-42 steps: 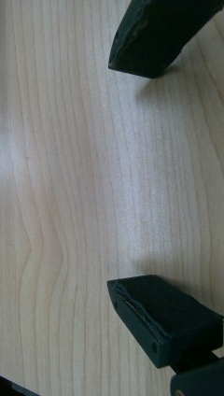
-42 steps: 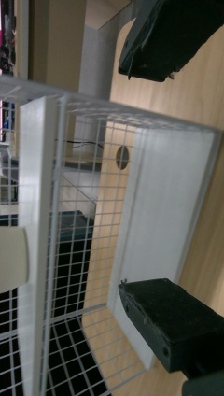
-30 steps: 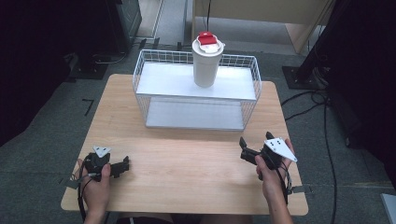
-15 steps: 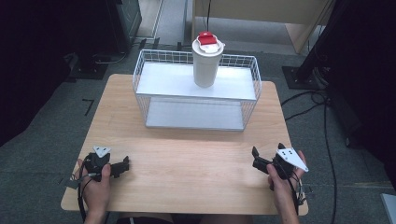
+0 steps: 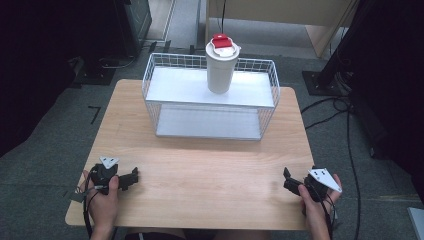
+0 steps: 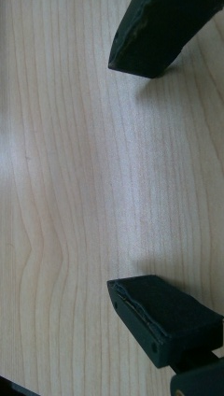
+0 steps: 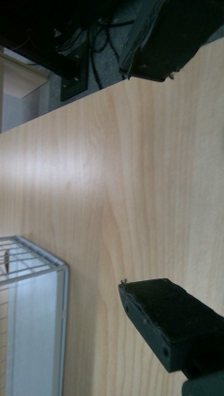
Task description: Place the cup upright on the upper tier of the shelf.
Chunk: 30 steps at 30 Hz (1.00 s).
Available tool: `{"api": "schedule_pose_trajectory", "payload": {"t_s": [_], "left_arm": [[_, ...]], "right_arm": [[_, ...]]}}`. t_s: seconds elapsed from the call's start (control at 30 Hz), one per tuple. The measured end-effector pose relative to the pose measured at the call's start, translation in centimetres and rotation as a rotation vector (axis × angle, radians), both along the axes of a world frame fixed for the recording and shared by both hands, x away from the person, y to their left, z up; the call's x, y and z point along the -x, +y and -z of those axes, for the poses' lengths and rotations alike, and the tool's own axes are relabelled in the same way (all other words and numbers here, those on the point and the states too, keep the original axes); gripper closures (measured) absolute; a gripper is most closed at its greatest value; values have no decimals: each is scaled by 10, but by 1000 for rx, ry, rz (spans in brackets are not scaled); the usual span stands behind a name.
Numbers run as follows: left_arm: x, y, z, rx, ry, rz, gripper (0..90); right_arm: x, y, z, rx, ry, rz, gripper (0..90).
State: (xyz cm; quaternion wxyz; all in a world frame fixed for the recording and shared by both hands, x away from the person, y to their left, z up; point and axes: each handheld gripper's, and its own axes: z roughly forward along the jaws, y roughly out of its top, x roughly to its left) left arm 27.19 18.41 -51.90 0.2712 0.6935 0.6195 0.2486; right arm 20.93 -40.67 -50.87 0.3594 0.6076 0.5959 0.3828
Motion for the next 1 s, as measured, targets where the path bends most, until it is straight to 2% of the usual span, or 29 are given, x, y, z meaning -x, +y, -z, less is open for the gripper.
{"api": "schedule_pose_trajectory", "payload": {"t_s": [0.07,0.13,0.27,0.3,0.4,0.43,0.47,0.5,0.6,0.7,1.0], "left_arm": [[0,0,0,0,-1,0,0],[0,0,0,0,-1,0,0],[0,0,0,0,-1,0,0],[0,0,0,0,-2,0,0],[0,0,0,0,-2,-1,0],[0,0,0,1,-1,-2,0],[0,0,0,1,-1,-2,0],[0,0,0,0,-1,0,0],[0,0,0,-1,-1,0,0],[0,0,0,0,-1,-3,0],[0,-2,0,-2,-1,5,0]], "right_arm": [[2,-6,3,-9,34,8,0],[3,-8,6,6,84,30,0],[3,-12,13,13,145,42,0],[4,-13,13,8,158,31,0],[6,-14,13,26,158,16,0],[8,-14,14,26,192,10,0],[8,-14,14,26,192,10,0],[9,-16,15,11,240,4,0],[9,-19,18,-11,310,10,0],[10,-17,18,10,317,7,0],[10,-16,18,14,316,-19,0]]}}
